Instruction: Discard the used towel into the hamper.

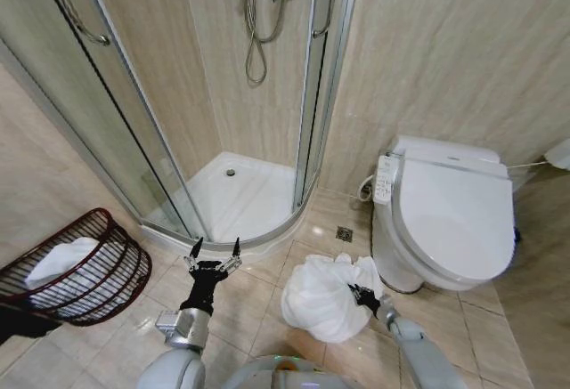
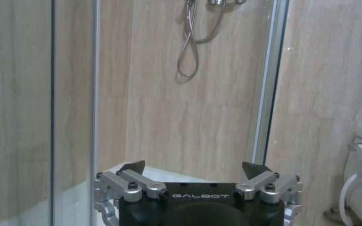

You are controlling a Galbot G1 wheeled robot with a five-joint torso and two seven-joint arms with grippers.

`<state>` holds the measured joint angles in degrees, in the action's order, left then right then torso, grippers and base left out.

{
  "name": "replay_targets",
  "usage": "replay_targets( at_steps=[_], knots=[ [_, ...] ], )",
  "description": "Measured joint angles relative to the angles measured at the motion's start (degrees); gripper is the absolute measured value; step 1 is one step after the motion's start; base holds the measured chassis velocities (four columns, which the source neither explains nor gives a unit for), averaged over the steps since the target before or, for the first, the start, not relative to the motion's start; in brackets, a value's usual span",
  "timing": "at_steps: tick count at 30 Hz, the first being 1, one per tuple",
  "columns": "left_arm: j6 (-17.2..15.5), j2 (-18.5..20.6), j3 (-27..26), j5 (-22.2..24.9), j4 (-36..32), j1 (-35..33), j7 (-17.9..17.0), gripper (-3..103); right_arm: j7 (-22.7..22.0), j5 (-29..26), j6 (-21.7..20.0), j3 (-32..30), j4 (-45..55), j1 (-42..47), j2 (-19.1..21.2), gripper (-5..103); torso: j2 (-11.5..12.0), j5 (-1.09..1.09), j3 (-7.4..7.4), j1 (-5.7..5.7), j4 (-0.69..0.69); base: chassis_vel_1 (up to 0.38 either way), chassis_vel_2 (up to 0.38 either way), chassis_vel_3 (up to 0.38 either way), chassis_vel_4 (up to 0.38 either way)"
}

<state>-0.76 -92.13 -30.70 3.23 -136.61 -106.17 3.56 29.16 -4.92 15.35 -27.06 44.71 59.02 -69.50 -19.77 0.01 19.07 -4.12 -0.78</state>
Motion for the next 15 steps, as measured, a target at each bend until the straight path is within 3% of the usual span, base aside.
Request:
replay_targets(
  at_steps=[6, 10, 15],
  knots=[
    [0.0, 0.0, 0.0, 0.0, 0.0, 0.0, 0.0, 100, 0.2, -5.6, -1.9, -0.9, 6.5, 3.3, 0.5, 8, 0.0, 0.0, 0.01, 0.0, 0.02, 0.0, 0.0, 0.0, 0.0],
    [0.0, 0.0, 0.0, 0.0, 0.0, 0.0, 0.0, 100, -1.4, -13.8, -3.9, -2.4, 19.8, 8.8, 0.9, 8, 0.0, 0.01, 0.0, 0.0, 0.0, 0.0, 0.0, 0.0, 0.0],
    [0.0, 0.0, 0.0, 0.0, 0.0, 0.0, 0.0, 100, -3.5, -18.2, -4.0, -4.5, 33.1, 14.1, 1.7, 8, 0.0, 0.02, 0.0, 0.0, 0.0, 0.0, 0.0, 0.0, 0.0]
  ],
)
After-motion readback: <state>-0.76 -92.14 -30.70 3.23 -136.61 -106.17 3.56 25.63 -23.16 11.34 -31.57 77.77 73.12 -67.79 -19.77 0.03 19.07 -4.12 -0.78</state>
